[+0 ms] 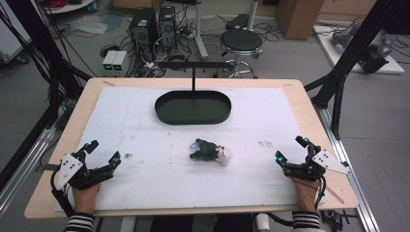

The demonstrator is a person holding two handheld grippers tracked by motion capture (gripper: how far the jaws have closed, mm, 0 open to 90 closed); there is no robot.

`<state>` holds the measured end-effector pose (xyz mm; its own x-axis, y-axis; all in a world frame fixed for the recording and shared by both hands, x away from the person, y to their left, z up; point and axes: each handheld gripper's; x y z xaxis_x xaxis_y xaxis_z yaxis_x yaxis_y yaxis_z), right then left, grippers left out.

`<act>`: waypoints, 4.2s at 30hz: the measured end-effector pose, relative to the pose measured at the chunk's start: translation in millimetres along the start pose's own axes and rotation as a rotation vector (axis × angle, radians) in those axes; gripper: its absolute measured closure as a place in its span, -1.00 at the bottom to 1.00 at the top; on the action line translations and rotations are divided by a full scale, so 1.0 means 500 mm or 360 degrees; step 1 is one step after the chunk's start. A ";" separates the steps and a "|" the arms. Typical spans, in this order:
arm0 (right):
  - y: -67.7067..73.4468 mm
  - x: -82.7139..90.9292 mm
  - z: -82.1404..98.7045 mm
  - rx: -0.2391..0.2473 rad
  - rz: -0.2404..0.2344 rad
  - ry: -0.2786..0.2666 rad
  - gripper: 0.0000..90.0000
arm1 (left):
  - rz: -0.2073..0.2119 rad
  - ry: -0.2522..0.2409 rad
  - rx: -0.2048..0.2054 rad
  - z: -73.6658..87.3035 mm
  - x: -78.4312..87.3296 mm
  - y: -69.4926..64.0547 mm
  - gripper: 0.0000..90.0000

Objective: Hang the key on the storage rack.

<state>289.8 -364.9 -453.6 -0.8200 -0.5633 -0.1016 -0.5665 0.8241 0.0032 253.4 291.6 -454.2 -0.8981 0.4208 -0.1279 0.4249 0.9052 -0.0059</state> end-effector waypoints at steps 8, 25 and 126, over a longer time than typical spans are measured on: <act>0.000 0.000 0.000 -0.0001 0.0000 -0.0001 -0.97 | 0.0000 0.0003 -0.0002 0.000 0.000 0.000 -0.72; 0.001 -0.001 -0.001 0.0004 0.0016 0.0012 -0.97 | 0.0000 -0.0008 -0.0004 0.000 0.001 0.000 -0.72; 0.224 -0.400 -0.049 0.0486 -0.1243 0.1748 -0.60 | -0.0001 0.0040 0.0011 -0.001 -0.005 0.002 -0.72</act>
<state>388.4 -161.4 -408.6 -0.0250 -0.5212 0.8531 -0.9814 0.1753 0.0784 255.8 291.7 -453.4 -0.9010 0.4215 -0.1027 0.4249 0.9051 -0.0130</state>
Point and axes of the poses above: each handheld gripper's, and its own axes: x roughly backward along the jaws, z roughly out of its underside, y roughly to its left, and after that the axes turned 6 degrees about -y, right-handed
